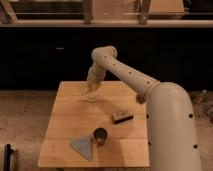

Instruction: Place banana in paper cup

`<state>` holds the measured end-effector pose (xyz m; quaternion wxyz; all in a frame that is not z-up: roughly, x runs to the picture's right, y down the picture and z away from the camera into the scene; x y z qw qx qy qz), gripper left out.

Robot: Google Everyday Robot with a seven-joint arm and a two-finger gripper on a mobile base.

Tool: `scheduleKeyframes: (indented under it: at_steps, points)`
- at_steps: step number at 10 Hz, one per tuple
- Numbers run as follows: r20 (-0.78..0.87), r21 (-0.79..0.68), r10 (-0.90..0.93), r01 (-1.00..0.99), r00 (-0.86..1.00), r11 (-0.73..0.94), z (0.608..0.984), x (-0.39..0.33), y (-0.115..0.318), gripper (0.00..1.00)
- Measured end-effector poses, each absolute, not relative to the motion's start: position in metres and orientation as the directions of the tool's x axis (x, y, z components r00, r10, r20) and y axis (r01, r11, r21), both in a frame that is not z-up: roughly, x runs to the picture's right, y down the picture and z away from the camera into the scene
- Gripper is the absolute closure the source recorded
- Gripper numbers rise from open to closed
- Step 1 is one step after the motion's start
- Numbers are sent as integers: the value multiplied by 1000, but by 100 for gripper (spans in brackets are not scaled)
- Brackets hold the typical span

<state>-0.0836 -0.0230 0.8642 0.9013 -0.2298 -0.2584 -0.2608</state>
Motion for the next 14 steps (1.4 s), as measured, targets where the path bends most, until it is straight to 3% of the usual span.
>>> scheduleKeyframes:
  at_steps: [6, 14]
  points:
    - [592, -270, -385, 624, 708, 733, 866, -86, -25, 23]
    - [604, -296, -356, 615, 713, 731, 868, -77, -22, 20]
